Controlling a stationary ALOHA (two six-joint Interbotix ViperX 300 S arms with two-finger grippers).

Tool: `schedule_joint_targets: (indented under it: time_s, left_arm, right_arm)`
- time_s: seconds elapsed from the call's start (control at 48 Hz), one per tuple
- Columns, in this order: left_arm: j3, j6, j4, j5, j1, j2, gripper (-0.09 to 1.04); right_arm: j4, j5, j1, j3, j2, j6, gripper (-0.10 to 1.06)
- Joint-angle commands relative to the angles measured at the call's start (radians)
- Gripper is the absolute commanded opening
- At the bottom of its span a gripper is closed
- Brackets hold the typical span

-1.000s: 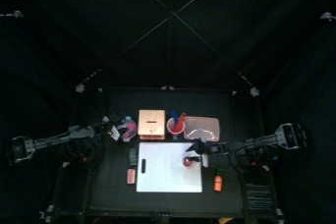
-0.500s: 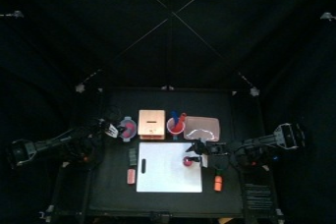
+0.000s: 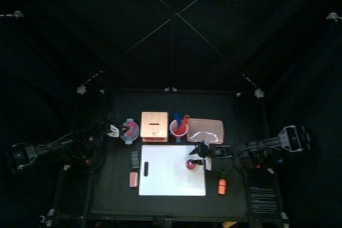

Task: Get the cutter from the drawer then cut the dough then place the extra dough in the bowl
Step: Place the extra dough in the bowl

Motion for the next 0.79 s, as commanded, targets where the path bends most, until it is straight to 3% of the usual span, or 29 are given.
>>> schedule_joint_targets:
  time_s: [0.021,0.271,0.646,0.792]
  left_arm:
    - [-0.014,0.003,-0.015,-0.011,-0.031,0.000,0.95]
    - [-0.015,0.023,0.021,-0.051,-0.046,0.000,0.94]
    - [-0.025,0.106,0.399,-0.298,-0.170,-0.003,0.94]
    - [-0.026,0.110,0.456,-0.380,-0.216,-0.003,0.94]
  right_arm:
    - [0.009,-0.005,0.000,-0.014,-0.006,0.002,0.79]
    - [0.008,-0.005,0.002,-0.020,-0.005,0.000,0.79]
    - [-0.018,-0.049,-0.006,-0.052,-0.028,-0.005,0.79]
    - [-0.018,-0.087,-0.012,-0.051,-0.038,-0.003,0.79]
